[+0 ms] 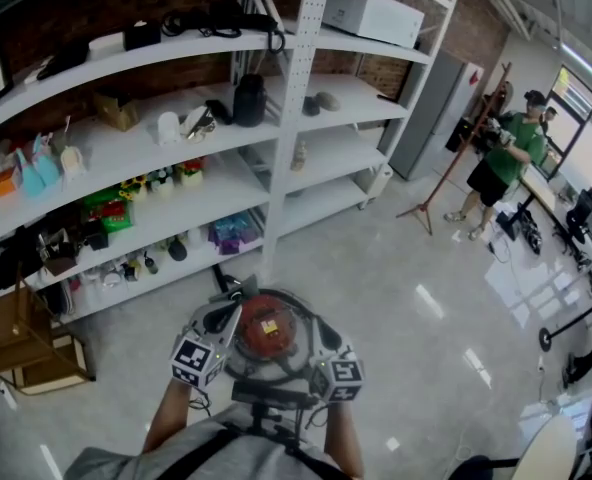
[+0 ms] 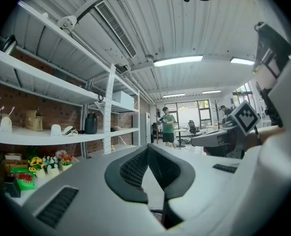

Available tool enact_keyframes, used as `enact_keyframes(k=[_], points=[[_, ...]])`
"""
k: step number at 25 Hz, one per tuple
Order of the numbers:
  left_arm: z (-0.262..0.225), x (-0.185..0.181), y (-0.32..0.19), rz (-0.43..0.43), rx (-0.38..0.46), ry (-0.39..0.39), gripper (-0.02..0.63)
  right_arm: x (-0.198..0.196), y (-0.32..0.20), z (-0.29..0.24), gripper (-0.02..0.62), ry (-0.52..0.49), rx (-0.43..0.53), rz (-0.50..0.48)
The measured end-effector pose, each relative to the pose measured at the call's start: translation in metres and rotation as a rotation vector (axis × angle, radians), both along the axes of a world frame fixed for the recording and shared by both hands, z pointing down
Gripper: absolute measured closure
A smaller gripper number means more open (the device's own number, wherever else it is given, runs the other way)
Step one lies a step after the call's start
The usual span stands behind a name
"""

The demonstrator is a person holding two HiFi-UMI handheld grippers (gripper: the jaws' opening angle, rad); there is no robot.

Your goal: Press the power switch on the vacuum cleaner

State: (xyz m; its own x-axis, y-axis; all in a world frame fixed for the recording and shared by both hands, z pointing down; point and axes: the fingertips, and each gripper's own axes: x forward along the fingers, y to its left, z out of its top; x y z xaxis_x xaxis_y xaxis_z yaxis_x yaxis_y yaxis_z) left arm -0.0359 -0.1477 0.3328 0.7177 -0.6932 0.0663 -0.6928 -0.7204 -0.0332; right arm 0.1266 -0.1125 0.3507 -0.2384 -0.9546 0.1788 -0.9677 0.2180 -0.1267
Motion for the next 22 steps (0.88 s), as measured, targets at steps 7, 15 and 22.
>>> enact_keyframes(k=[7,15,22], points=[[-0.001,0.007,-0.003,-0.004,0.001,0.004,0.600,0.002,0.002,0.007,0.584,0.004,-0.022,-0.019],[0.004,0.011,0.002,-0.006,-0.006,-0.001,0.600,-0.001,0.005,0.009,0.584,0.019,-0.018,-0.045],[0.004,0.011,0.005,-0.009,-0.001,-0.010,0.600,-0.002,0.008,0.009,0.584,0.012,-0.017,-0.055]])
